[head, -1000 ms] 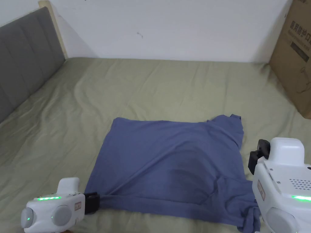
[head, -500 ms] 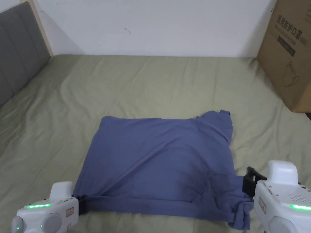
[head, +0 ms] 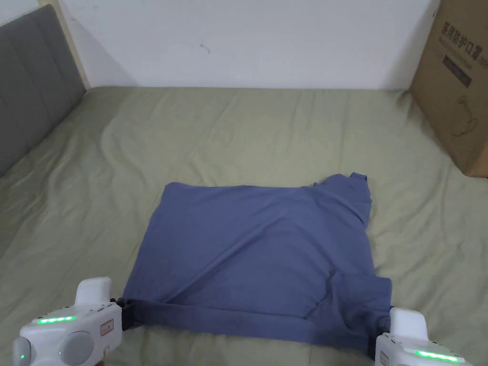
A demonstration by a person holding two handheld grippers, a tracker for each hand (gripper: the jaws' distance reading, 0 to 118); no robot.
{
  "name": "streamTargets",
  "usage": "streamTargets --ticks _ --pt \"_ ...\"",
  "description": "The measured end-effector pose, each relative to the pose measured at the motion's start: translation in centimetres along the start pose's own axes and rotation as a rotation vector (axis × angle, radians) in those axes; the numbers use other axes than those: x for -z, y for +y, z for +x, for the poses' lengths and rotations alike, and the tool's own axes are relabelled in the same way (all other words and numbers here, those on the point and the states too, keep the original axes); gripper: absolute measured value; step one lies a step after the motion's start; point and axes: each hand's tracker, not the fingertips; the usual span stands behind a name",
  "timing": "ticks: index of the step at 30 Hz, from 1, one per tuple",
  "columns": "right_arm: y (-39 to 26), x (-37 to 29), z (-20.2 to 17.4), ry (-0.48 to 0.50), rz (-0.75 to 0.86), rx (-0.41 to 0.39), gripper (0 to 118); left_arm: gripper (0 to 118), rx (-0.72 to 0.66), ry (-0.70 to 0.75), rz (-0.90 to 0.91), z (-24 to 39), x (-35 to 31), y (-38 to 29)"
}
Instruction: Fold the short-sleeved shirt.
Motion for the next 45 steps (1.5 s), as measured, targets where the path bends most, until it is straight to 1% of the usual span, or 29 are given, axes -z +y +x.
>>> streamTargets --ticks 2,6,9,11,15,20,23,26,29,30,33,36,37,38,40,41,42,43,45 --pt "0.3 -0.3 0.5 0.012 0.023 -0.013 5 4 -0.002 0.001 0.007 -0.2 -0.3 0.5" --pt "2.9 -2.8 1.1 0.032 0.137 0.009 5 4 -0.015 -0.017 0.044 -0.5 -0.7 2.5" --pt "5.9 -3.6 0.8 0.05 0.189 -0.011 5 4 0.003 -0.016 0.081 0.0 -0.5 4.9" --pt "7.9 -3.6 0.7 0.049 0.227 -0.012 5 4 0.012 -0.015 0.093 0.2 0.1 6.9" --pt "11.7 -1.8 0.2 0.046 0.248 -0.017 5 4 0.027 -0.008 0.116 0.6 2.4 10.8" --pt "15.5 2.6 -0.5 0.051 0.211 -0.045 5 4 0.057 0.004 0.107 1.8 6.9 15.0" --pt "16.9 5.7 -0.7 0.05 0.166 -0.038 5 4 0.073 0.017 0.064 2.2 10.4 16.4" --pt "17.9 9.2 -0.7 0.055 0.101 -0.022 5 4 0.071 0.03 0.01 2.5 13.9 16.8" --pt "18.4 12.7 -0.2 0.074 0.023 0.018 6 4 0.098 0.063 -0.055 2.8 16.9 16.5" --pt "18.4 13.5 -0.1 0.075 -0.002 0.031 6 4 0.1 0.068 -0.075 2.8 17.5 16.3" --pt "17.7 15.6 0.2 0.064 -0.059 0.029 6 4 0.099 0.079 -0.134 2.9 18.9 15.4" --pt "17.4 15.2 0.3 0.067 -0.073 0.029 6 5 0.059 0.067 -0.172 2.8 18.6 15.2" --pt "17.3 14.9 0.3 0.068 -0.063 0.029 14 8 0.049 0.065 -0.159 2.8 18.1 15.3" --pt "17.4 14.3 0.3 0.073 -0.051 0.024 28 18 0.029 0.055 -0.155 2.8 17.6 15.6" --pt "17.8 12.8 0.4 0.081 -0.031 0.008 52 49 -0.032 -0.019 -0.146 2.7 16.3 16.2" --pt "18.0 11.6 0.3 0.082 -0.001 0.0 67 65 -0.048 -0.043 -0.124 2.9 15.2 16.5" --pt "18.2 10.1 0.2 0.082 0.036 -0.007 75 69 -0.045 -0.059 -0.086 3.1 14.0 16.7" --pt "18.6 8.7 0.2 0.09 0.076 -0.01 79 69 -0.03 -0.069 -0.031 3.3 12.6 16.9" --pt "19.4 5.1 0.0 0.116 0.158 -0.02 79 69 0.017 -0.07 0.064 4.2 9.3 17.4"
